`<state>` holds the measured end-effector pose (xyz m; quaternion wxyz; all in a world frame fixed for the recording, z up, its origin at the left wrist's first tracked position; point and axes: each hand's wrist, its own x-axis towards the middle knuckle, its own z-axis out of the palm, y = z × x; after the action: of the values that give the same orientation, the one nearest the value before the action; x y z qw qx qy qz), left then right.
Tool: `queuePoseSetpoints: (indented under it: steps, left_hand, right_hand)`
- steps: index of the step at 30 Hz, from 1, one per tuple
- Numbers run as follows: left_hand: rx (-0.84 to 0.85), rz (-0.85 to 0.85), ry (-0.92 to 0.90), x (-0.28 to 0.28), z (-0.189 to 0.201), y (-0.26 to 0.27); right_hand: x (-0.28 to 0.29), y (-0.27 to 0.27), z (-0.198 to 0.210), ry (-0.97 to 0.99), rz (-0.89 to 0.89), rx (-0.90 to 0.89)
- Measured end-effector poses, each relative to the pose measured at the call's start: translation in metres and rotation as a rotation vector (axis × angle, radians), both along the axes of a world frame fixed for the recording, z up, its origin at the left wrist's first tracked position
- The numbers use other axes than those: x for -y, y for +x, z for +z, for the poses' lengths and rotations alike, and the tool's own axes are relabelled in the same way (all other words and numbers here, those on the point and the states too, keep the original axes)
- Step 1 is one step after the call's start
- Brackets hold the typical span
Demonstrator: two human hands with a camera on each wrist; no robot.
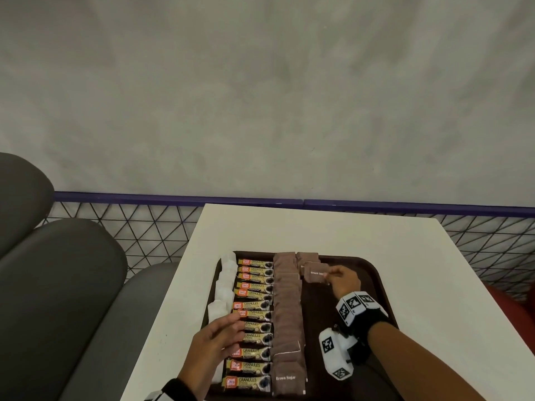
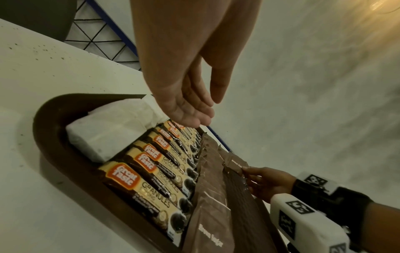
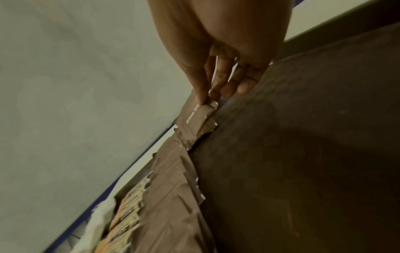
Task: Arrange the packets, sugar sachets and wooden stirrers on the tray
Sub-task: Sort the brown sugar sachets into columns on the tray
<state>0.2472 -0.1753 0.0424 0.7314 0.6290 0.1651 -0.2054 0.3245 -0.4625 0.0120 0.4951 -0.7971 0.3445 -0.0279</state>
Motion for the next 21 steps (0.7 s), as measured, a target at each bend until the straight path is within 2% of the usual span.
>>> queuePoseSetpoints:
  steps: [9, 21]
  left_hand:
    - [-0.039, 0.014, -0.003, -0.007, -0.004, 0.006]
    - [-0.071, -0.025, 0.043, -0.009, -0.012, -0.001]
  right_hand:
    - [-0.008, 0.026, -0.027, -0.109, 0.016, -0.136]
    - [-0.009, 0.021, -0.017, -0.248, 0.085, -0.215]
